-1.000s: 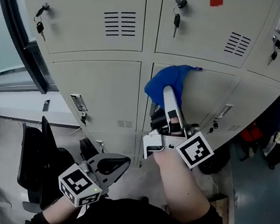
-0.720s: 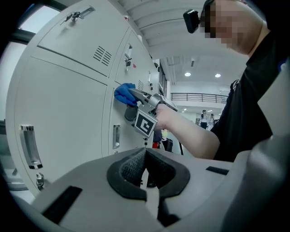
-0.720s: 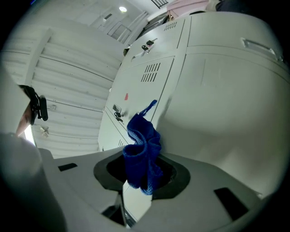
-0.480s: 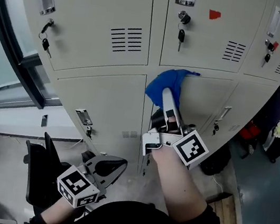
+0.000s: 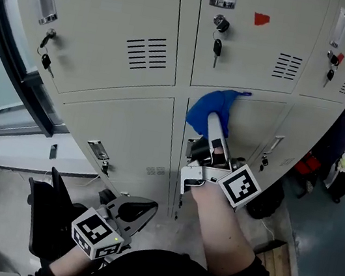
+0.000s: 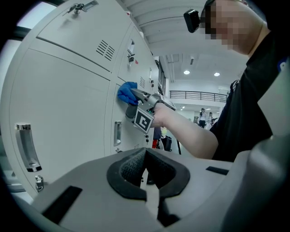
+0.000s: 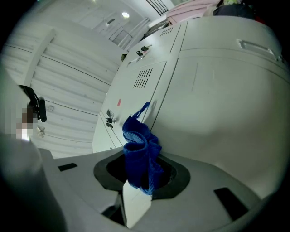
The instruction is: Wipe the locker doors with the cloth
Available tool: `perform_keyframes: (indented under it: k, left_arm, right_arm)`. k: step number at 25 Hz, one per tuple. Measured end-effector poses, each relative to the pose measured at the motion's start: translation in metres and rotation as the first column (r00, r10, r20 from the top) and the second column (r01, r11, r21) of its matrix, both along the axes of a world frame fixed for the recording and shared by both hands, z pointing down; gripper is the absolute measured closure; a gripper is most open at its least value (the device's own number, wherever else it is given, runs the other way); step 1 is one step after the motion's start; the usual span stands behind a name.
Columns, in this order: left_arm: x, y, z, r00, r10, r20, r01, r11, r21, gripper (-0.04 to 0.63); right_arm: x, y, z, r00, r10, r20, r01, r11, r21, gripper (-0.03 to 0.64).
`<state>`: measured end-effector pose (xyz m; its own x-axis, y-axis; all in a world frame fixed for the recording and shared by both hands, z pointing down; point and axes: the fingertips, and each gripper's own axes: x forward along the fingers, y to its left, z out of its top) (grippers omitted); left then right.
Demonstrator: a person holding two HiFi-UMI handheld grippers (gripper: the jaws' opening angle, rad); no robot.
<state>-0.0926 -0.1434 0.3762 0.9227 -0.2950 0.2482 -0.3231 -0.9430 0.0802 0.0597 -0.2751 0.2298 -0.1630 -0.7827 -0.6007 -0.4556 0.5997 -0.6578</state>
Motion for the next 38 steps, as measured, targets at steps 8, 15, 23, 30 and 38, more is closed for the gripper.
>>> perform_keyframes:
  k: [8,15,23,30,38]
  left_arm:
    - [0.039,0.000,0.001,1.000,0.018,0.022,-0.018,1.000,0.002,0.588]
    - [0.075,0.001,0.006,0.998,0.035,0.045,-0.035,0.999,-0.002,0.588]
    - [0.102,-0.003,0.009,0.998,0.032,0.060,-0.032,0.999,-0.005,0.588]
    - [0.108,-0.005,0.015,0.997,0.042,0.069,-0.041,0.999,-0.018,0.588]
    - [0.081,-0.004,0.014,0.996,0.032,0.080,-0.030,0.999,-0.018,0.588]
  right_arm:
    - [0.064,0.006,0.002,0.998,0.045,0.048,-0.046,0.999,0.011,0.514]
    - [0.134,0.014,0.011,0.989,0.116,0.096,-0.118,0.993,0.013,0.514]
    - [0.201,0.022,0.013,0.973,0.195,0.121,-0.200,0.979,0.028,0.514]
    - [0.208,0.029,0.011,0.968,0.176,0.178,-0.187,0.982,0.042,0.514]
    - [0.078,0.024,0.012,0.982,-0.083,0.168,0.071,0.994,0.079,0.514]
